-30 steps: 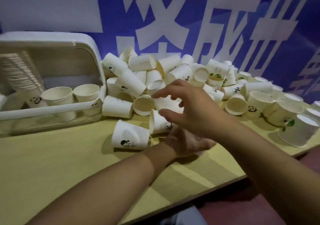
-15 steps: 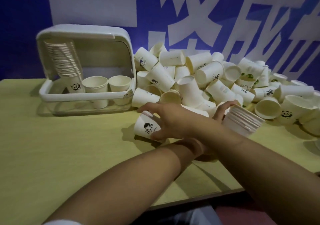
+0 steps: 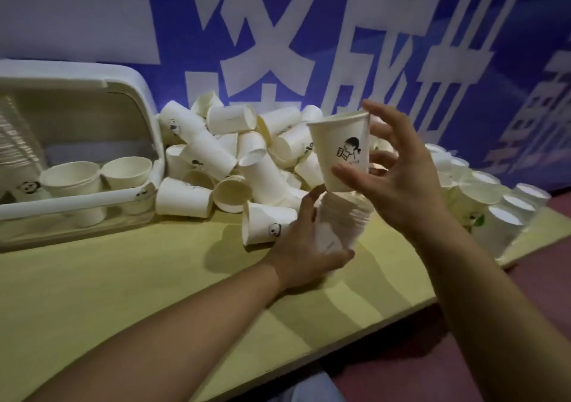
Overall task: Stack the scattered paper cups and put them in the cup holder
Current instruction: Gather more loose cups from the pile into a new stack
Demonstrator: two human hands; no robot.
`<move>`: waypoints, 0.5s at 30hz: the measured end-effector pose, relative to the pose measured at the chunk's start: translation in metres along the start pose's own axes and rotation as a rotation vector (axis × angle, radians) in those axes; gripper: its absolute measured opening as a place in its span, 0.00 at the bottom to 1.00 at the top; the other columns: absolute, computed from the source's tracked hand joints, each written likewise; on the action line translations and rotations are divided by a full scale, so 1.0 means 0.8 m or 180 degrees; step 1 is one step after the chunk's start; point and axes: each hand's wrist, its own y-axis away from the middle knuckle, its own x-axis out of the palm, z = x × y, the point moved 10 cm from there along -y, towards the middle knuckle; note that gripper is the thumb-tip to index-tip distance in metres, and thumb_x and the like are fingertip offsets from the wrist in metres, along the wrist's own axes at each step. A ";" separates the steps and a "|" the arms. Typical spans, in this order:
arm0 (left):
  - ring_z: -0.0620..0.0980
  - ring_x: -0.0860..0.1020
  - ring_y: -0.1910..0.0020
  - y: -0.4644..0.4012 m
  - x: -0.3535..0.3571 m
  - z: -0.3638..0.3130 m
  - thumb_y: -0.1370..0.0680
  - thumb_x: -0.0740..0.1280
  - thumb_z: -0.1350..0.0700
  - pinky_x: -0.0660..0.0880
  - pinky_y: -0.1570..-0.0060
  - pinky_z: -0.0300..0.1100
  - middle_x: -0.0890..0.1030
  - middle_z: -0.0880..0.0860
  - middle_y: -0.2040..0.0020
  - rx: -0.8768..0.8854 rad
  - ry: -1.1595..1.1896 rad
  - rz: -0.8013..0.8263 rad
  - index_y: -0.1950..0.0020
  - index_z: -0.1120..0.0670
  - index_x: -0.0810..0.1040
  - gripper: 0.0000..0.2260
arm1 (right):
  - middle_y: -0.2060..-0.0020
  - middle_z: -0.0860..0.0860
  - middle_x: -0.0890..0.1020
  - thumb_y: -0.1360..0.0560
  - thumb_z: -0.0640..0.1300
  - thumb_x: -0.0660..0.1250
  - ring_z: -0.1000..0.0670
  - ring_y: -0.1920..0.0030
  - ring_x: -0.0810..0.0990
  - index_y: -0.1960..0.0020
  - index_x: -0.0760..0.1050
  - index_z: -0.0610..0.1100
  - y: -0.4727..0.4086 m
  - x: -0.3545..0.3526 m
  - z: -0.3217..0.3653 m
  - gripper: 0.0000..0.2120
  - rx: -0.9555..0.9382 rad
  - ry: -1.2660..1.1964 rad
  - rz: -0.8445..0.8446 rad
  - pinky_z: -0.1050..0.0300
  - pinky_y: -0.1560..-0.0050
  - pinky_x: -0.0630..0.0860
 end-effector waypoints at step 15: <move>0.30 0.71 0.35 0.002 -0.014 -0.022 0.36 0.76 0.38 0.73 0.37 0.35 0.65 0.31 0.31 0.0679 -0.0096 -0.0363 0.28 0.21 0.41 0.51 | 0.35 0.61 0.75 0.21 0.47 0.68 0.64 0.36 0.73 0.34 0.73 0.61 0.100 -0.008 -0.112 0.18 0.0578 -0.0246 -0.0272 0.57 0.40 0.76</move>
